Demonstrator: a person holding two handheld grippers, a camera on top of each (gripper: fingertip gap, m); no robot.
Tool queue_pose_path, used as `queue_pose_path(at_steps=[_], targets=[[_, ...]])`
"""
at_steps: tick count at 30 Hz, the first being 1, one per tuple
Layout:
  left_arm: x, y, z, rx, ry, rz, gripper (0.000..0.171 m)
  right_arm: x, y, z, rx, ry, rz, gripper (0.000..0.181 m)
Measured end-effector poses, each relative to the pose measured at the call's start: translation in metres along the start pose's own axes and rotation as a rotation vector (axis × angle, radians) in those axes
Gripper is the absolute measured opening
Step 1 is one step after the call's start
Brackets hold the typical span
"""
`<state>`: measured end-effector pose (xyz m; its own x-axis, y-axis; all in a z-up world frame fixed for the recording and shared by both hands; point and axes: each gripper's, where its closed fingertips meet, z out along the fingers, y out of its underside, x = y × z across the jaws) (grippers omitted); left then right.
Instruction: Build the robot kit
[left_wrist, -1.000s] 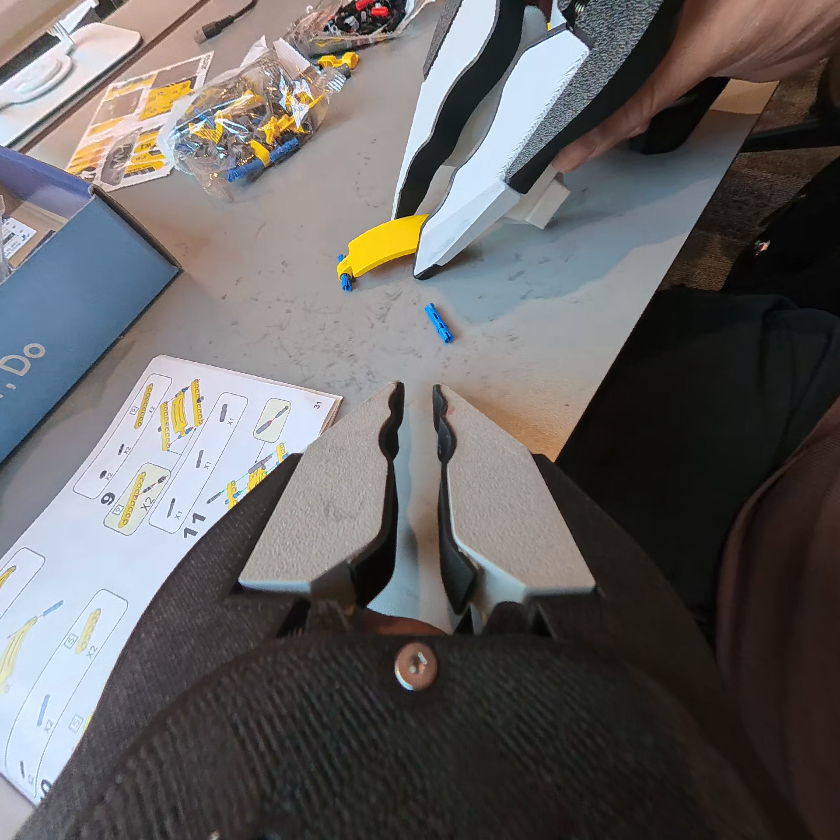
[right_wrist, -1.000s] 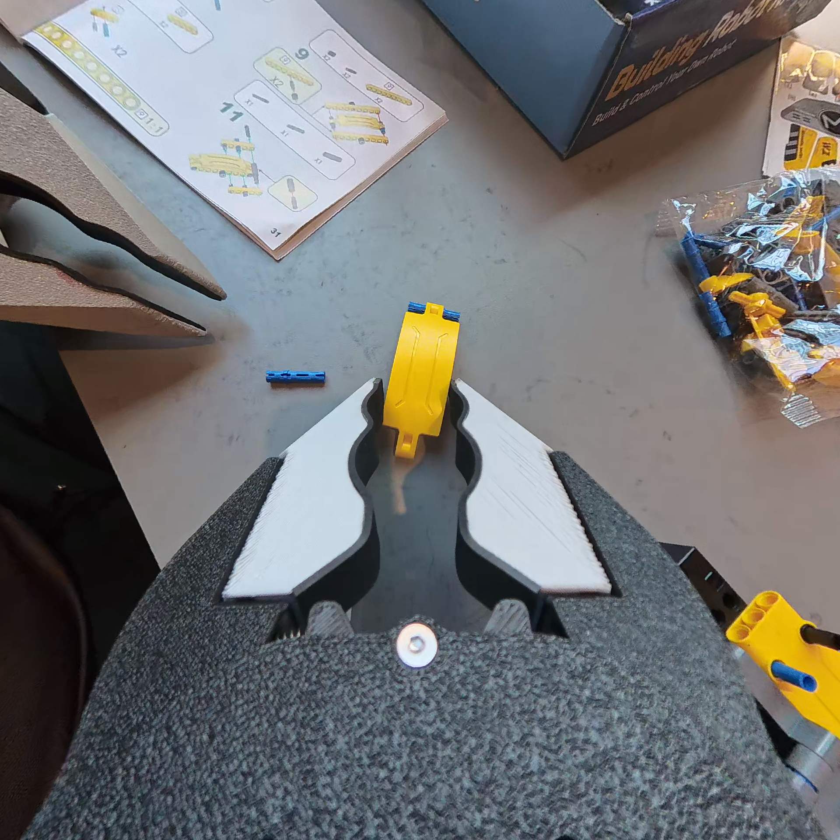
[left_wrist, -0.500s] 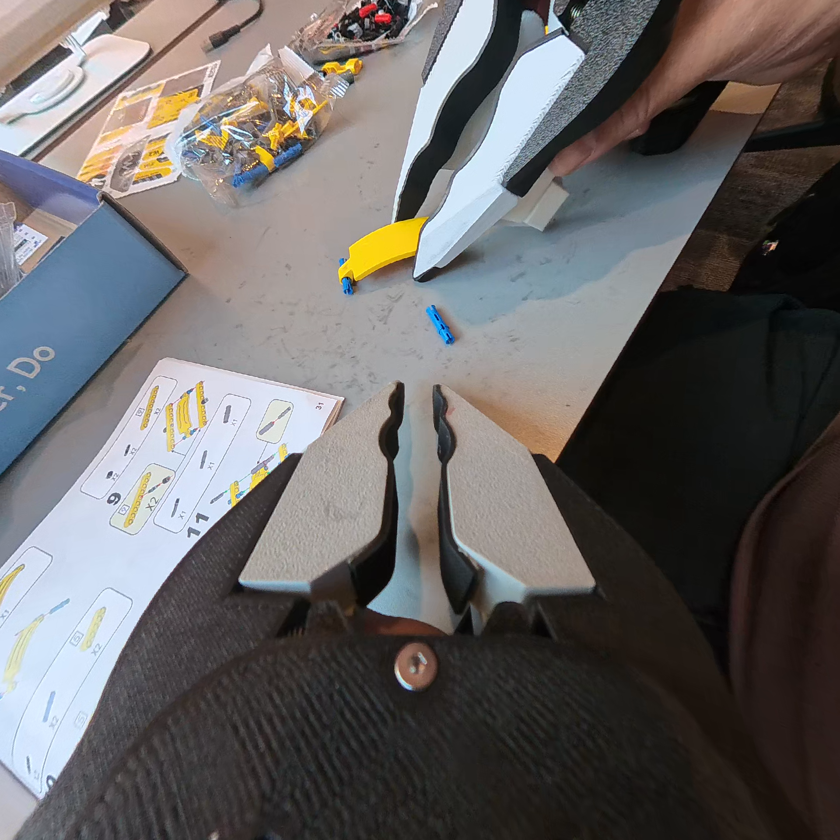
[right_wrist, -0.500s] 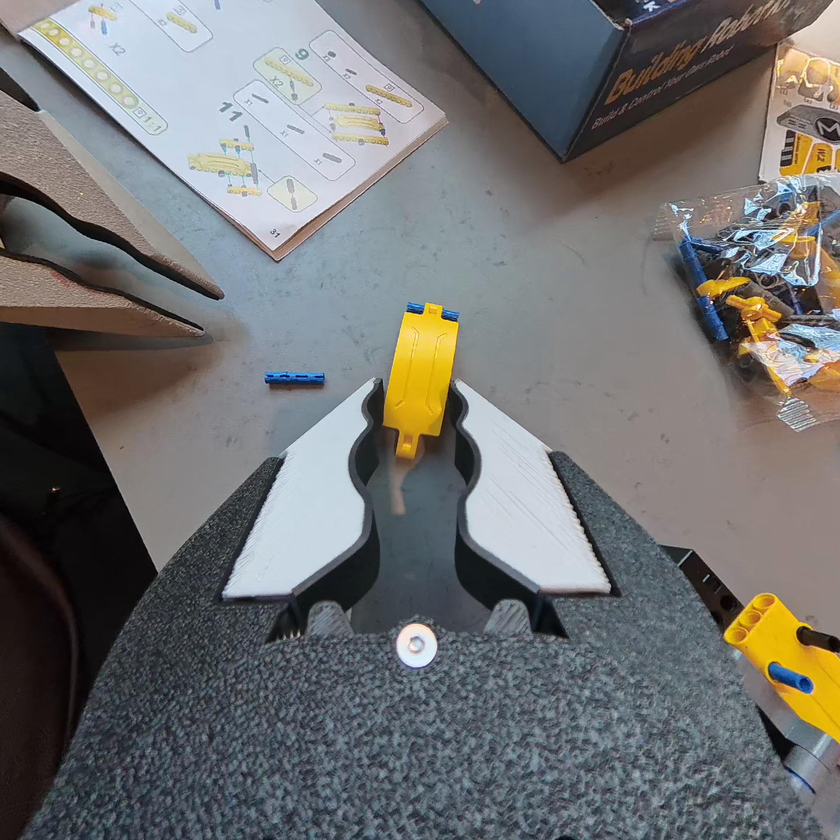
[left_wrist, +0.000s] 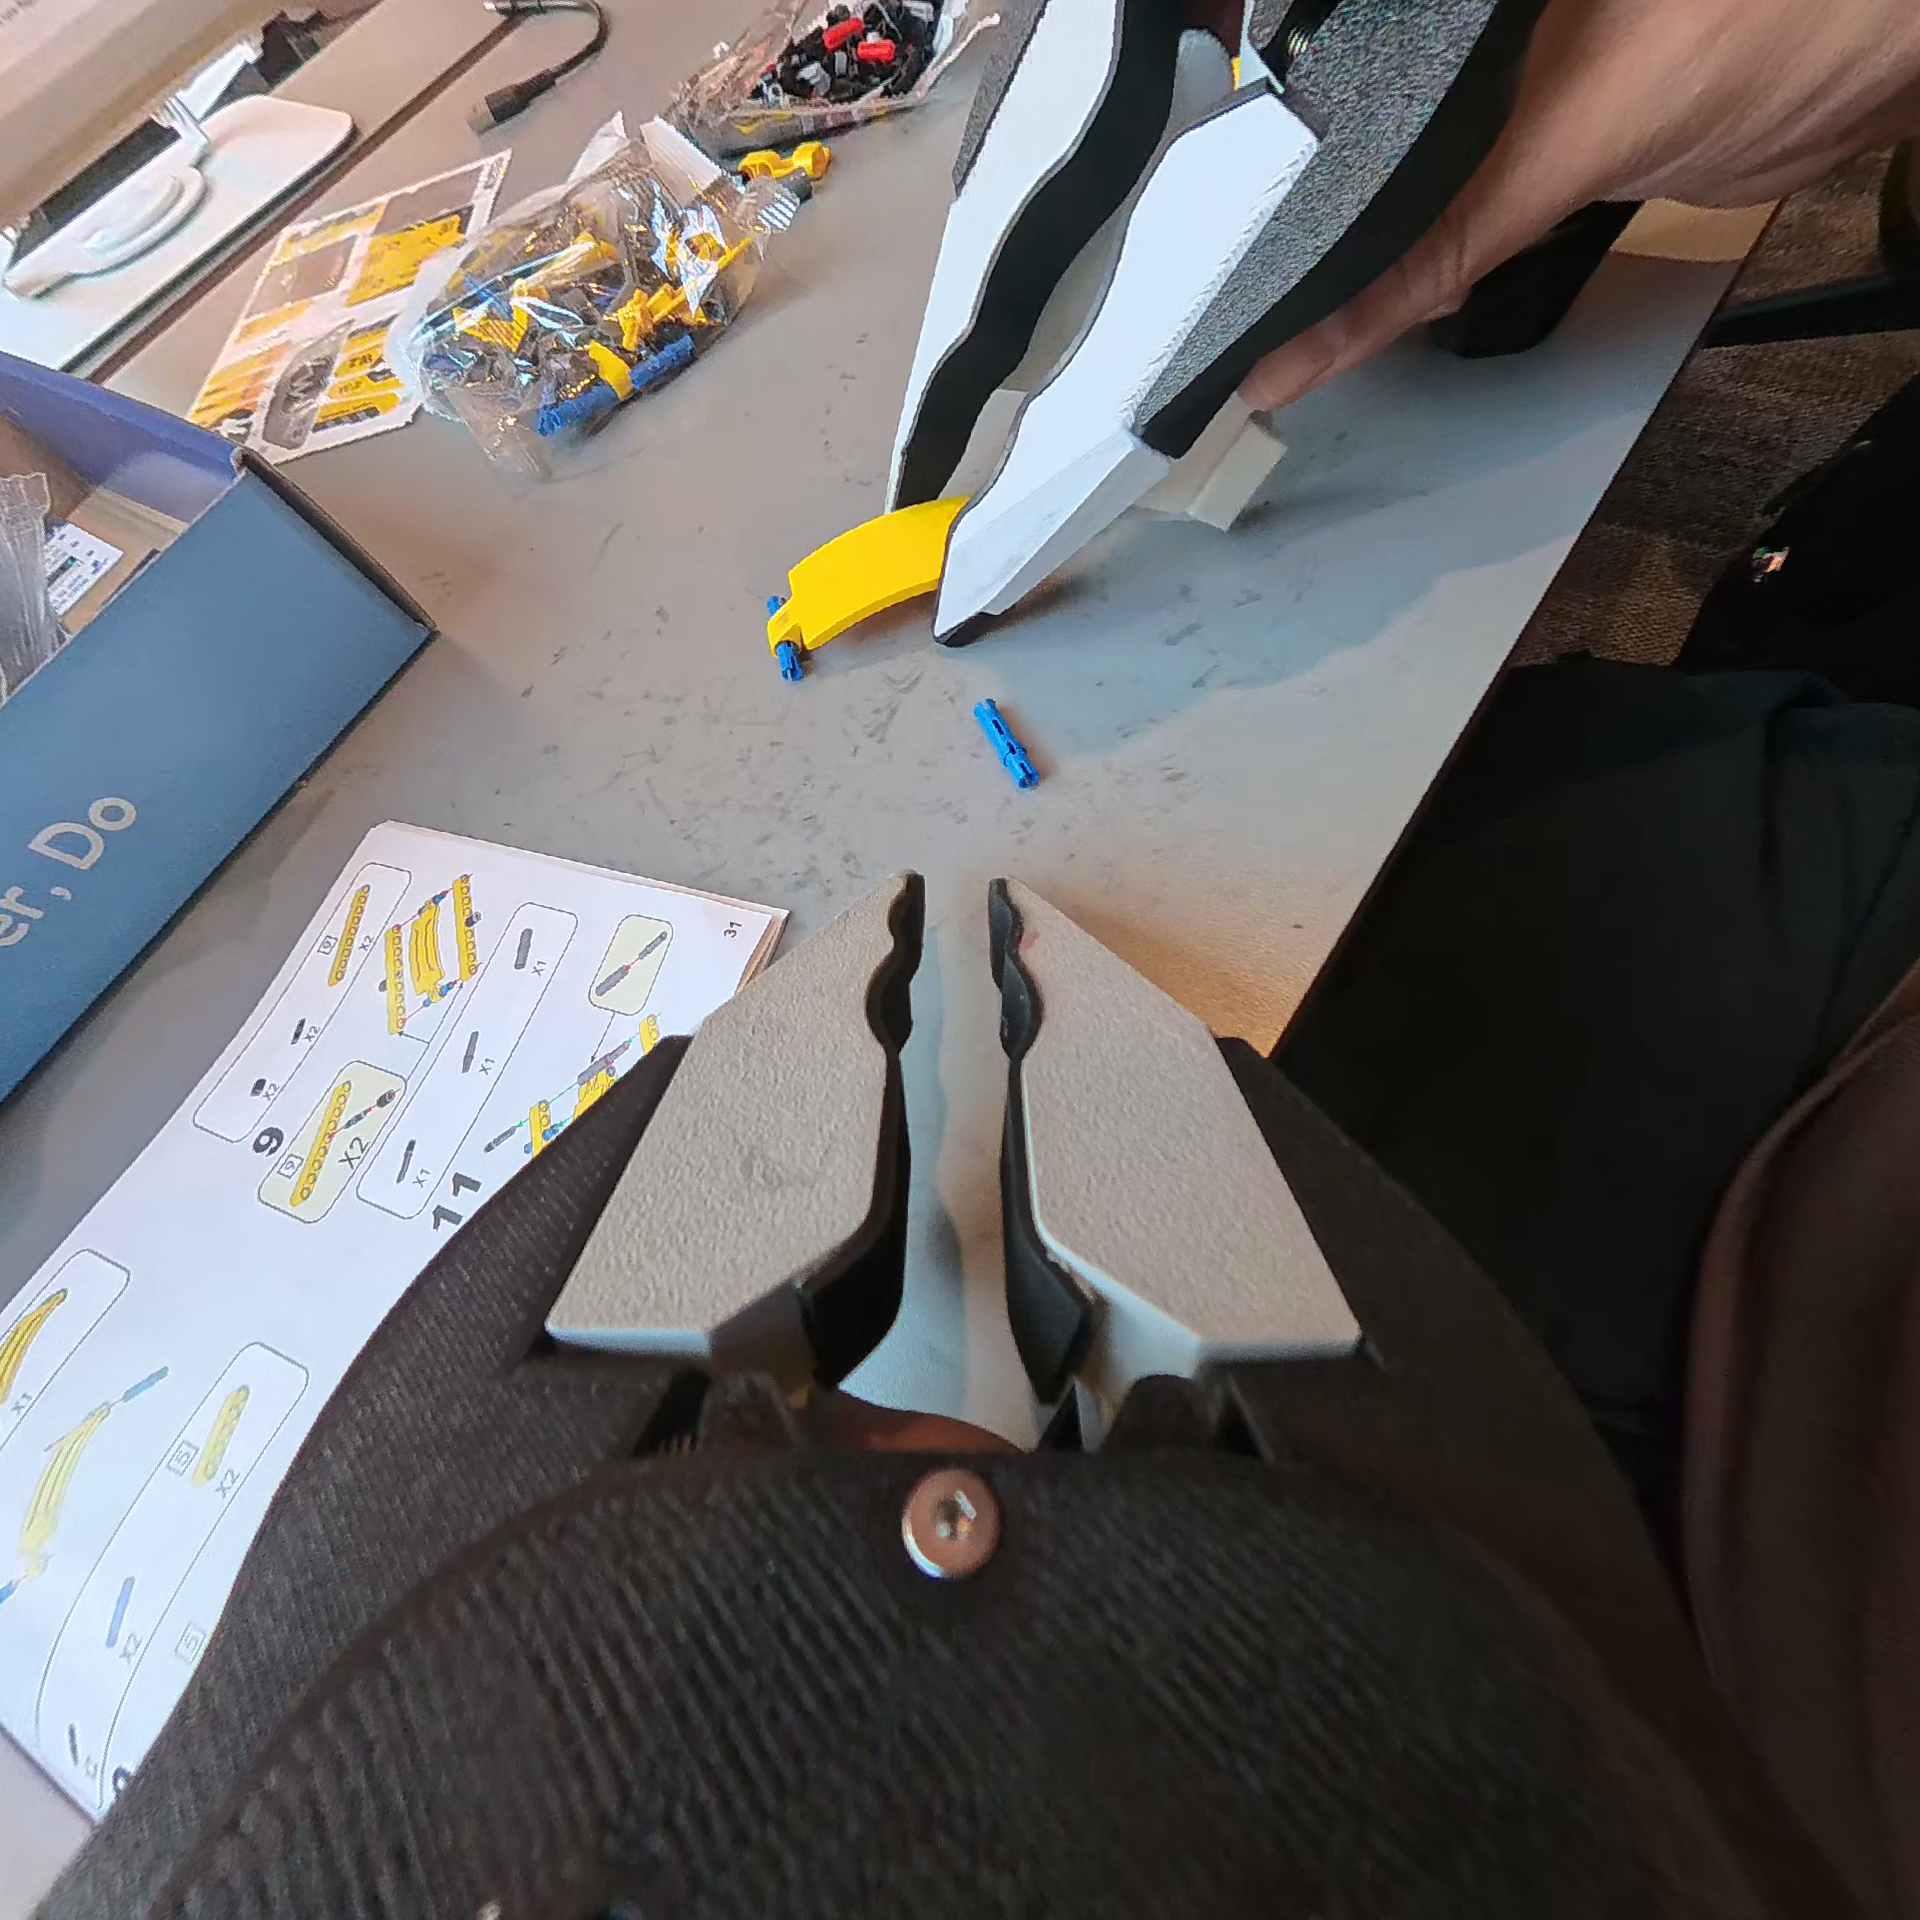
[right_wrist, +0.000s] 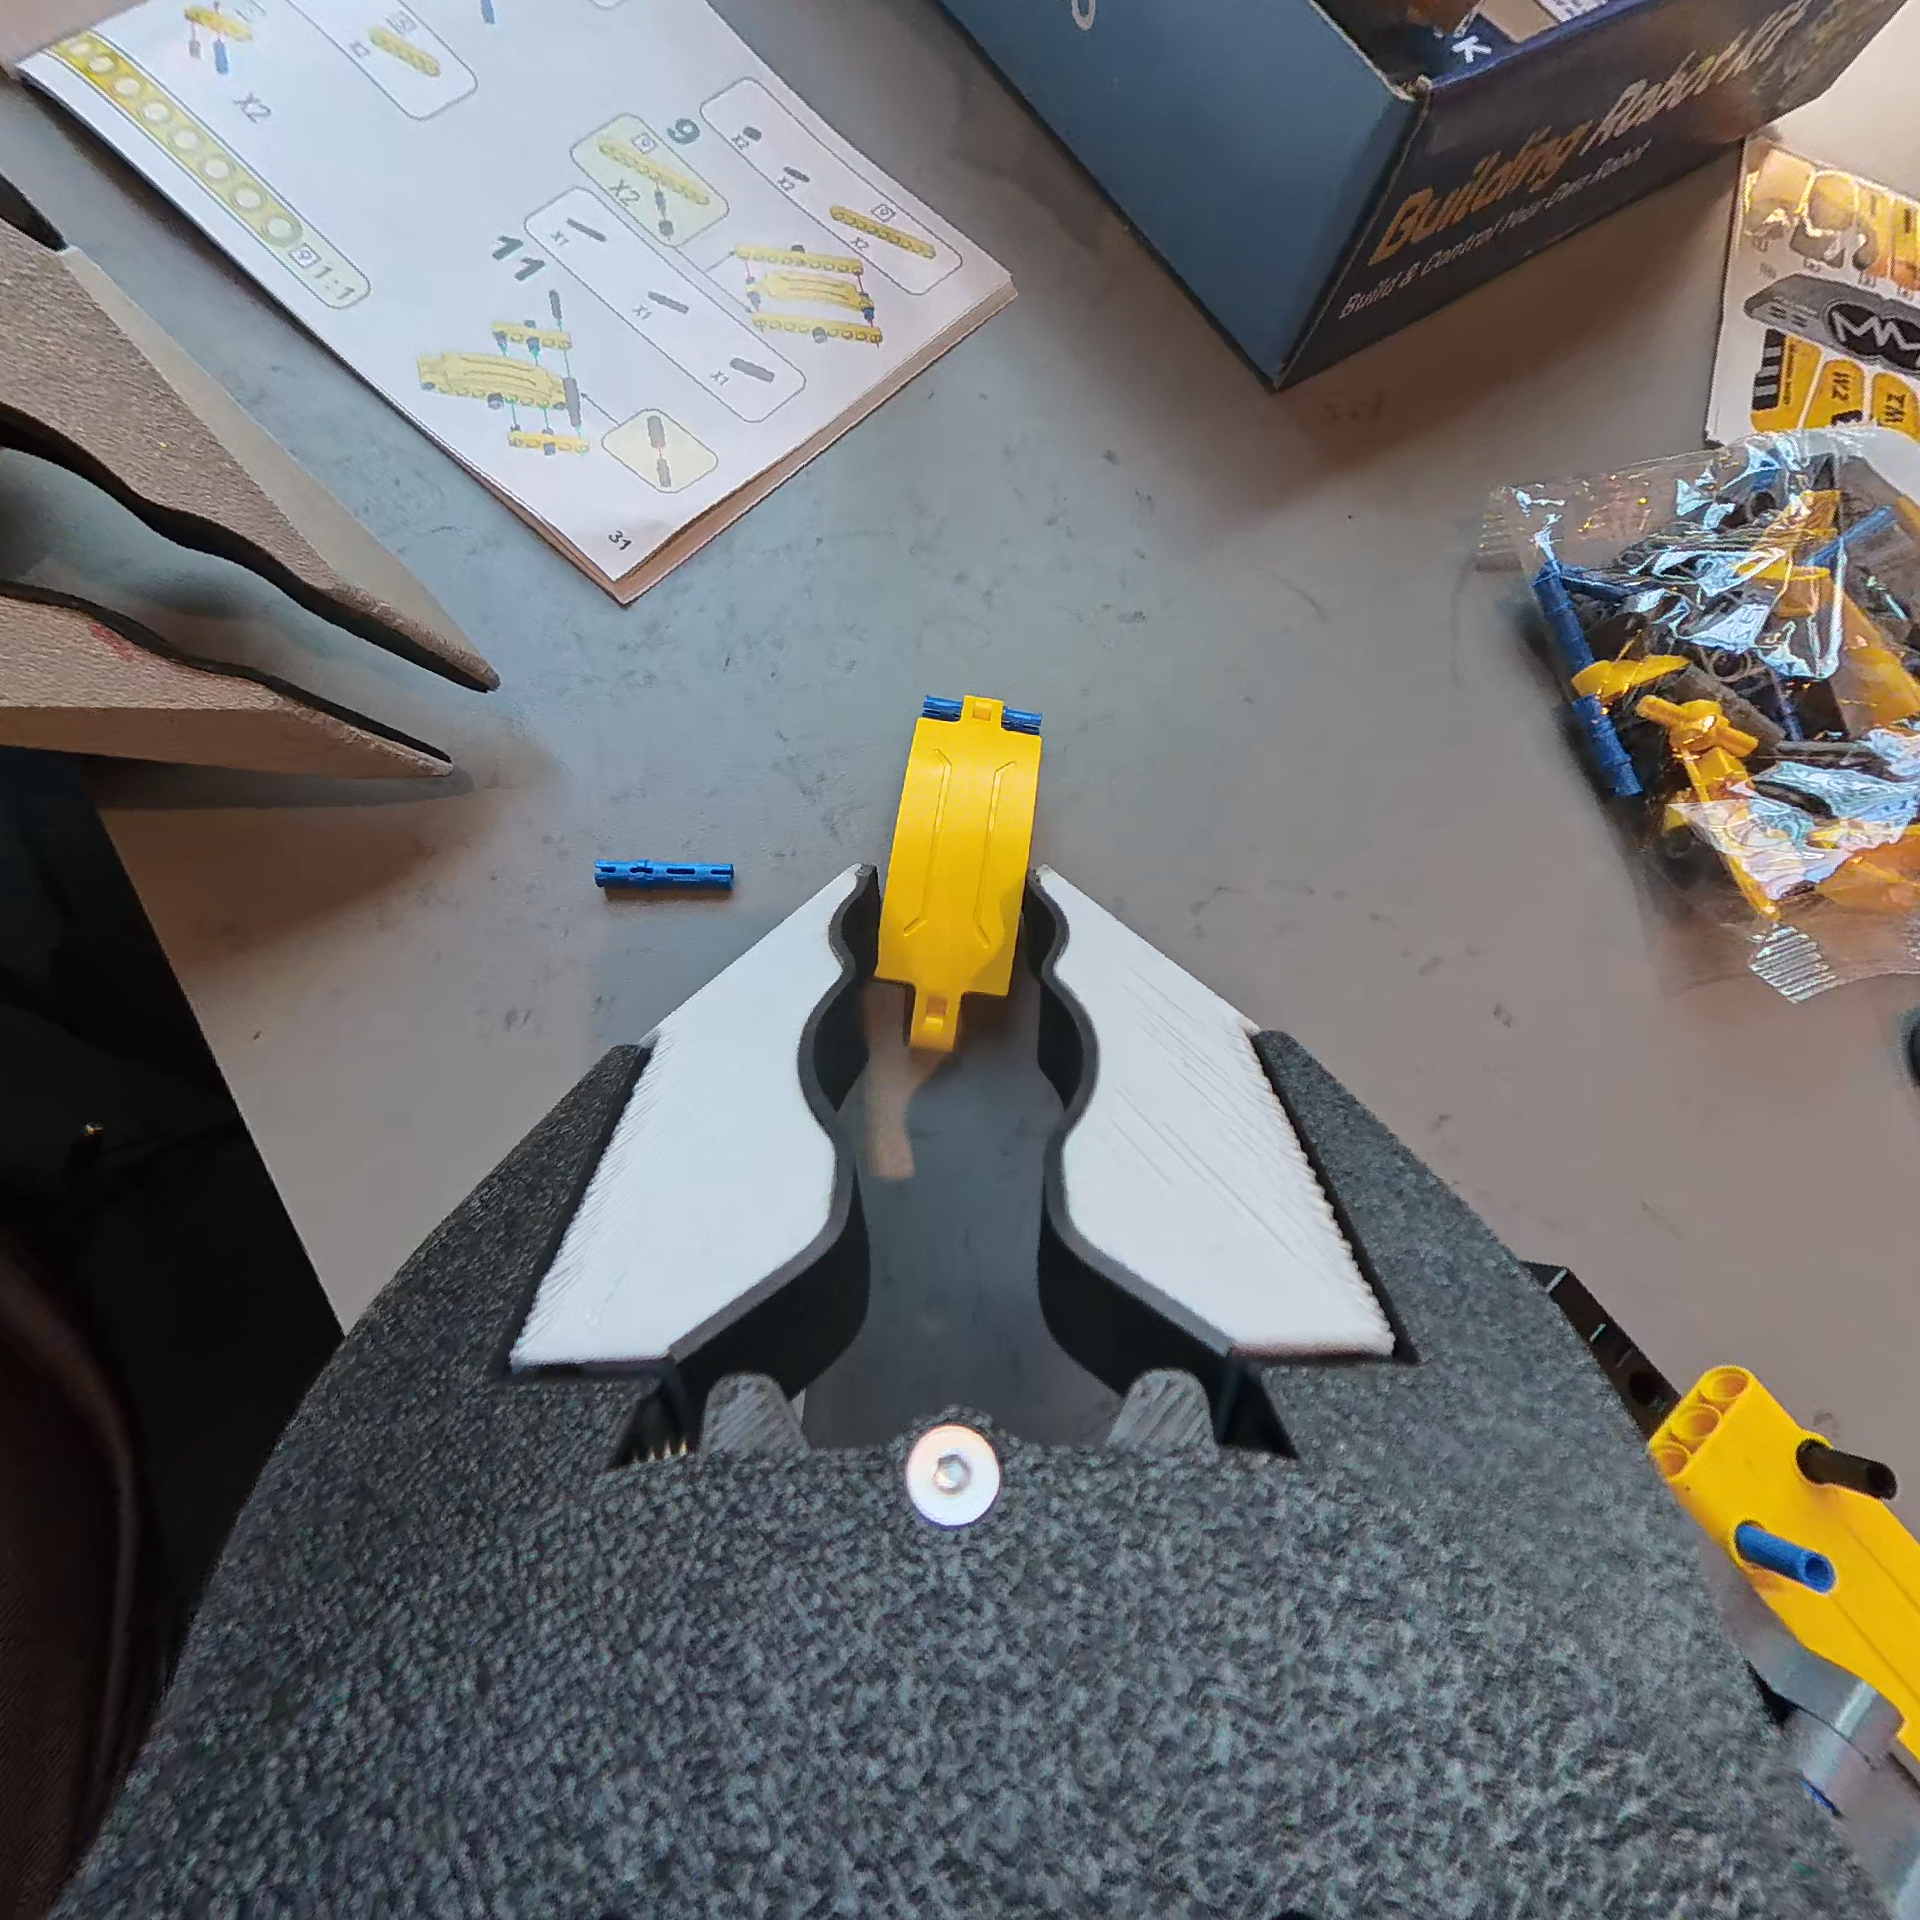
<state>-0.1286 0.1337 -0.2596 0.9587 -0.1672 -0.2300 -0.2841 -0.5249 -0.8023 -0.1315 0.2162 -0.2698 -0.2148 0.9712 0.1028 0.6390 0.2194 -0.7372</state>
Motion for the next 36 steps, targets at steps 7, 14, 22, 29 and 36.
queue_pose_path(at_steps=[7,14,22,29,36], targets=[[0.0,0.0,0.0,0.001,-0.001,0.001,0.009,0.0,0.0,0.001,-0.002,-0.004,0.003,0.027],[0.0,0.0,0.0,0.001,0.0,0.001,0.009,0.0,-0.001,0.001,0.003,-0.004,-0.002,0.026],[-0.002,-0.003,-0.002,0.02,-0.025,0.01,0.023,-0.006,-0.013,-0.006,0.087,-0.055,-0.003,0.026],[-0.017,-0.009,-0.008,0.035,-0.117,0.089,0.029,-0.034,-0.027,-0.017,0.141,-0.253,0.024,0.026],[-0.009,-0.03,-0.019,0.125,-0.206,0.319,0.035,-0.072,-0.031,-0.028,0.116,-0.463,0.012,0.026]])
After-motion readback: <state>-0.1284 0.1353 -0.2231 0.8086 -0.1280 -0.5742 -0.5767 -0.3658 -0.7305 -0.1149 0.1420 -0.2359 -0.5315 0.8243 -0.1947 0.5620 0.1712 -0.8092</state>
